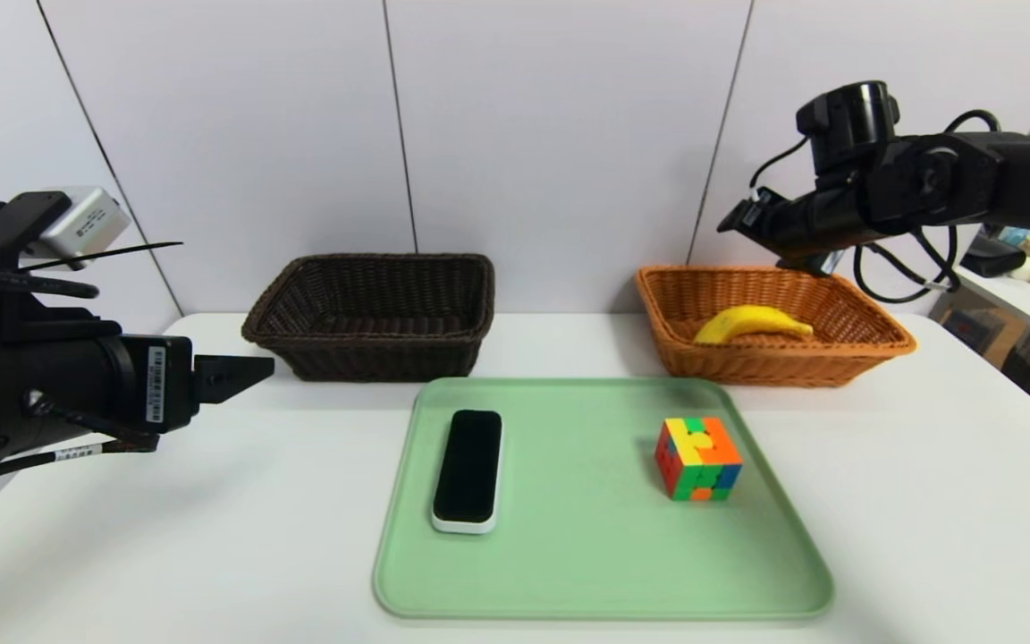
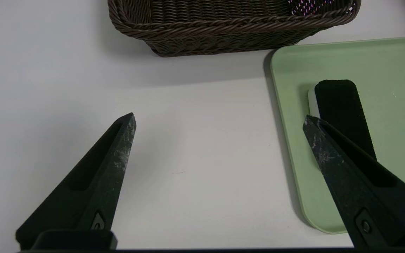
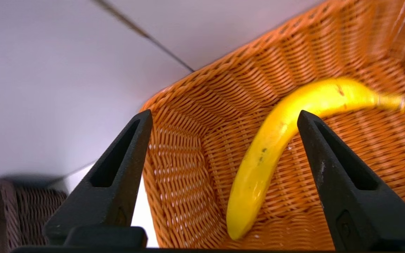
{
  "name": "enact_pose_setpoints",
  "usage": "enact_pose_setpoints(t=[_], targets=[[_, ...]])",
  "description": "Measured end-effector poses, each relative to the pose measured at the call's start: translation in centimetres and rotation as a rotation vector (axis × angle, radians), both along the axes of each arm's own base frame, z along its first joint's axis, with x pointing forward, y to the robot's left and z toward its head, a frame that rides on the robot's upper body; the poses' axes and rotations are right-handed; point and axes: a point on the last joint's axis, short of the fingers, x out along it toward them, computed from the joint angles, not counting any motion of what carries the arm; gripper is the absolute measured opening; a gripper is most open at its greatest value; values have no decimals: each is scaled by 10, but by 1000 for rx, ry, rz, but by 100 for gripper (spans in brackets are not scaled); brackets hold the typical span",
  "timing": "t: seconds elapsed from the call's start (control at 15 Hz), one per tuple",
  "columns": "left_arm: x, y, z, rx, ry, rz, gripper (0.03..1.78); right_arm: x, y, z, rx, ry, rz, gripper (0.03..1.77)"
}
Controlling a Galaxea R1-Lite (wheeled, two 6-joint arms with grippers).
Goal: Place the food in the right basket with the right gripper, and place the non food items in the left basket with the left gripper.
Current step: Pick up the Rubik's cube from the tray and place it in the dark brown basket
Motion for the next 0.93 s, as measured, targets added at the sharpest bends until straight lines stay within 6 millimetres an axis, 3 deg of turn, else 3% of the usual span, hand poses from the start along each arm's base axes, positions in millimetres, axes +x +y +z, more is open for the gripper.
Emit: enact_pose_setpoints(t=[0.2, 0.53, 0.73, 0.93], targets=[[1, 0, -1, 2, 5, -1, 169, -31, 20, 22, -179, 17, 166, 152], [0, -1, -3, 8, 15, -7, 169, -109, 59, 46, -401, 179, 482, 161], [-2, -1, -3, 11, 11, -8, 169, -143, 66, 52, -443, 280, 549, 164], [-3, -1, 0, 17, -11, 13, 169, -162, 66, 52, -462, 374, 547, 167]])
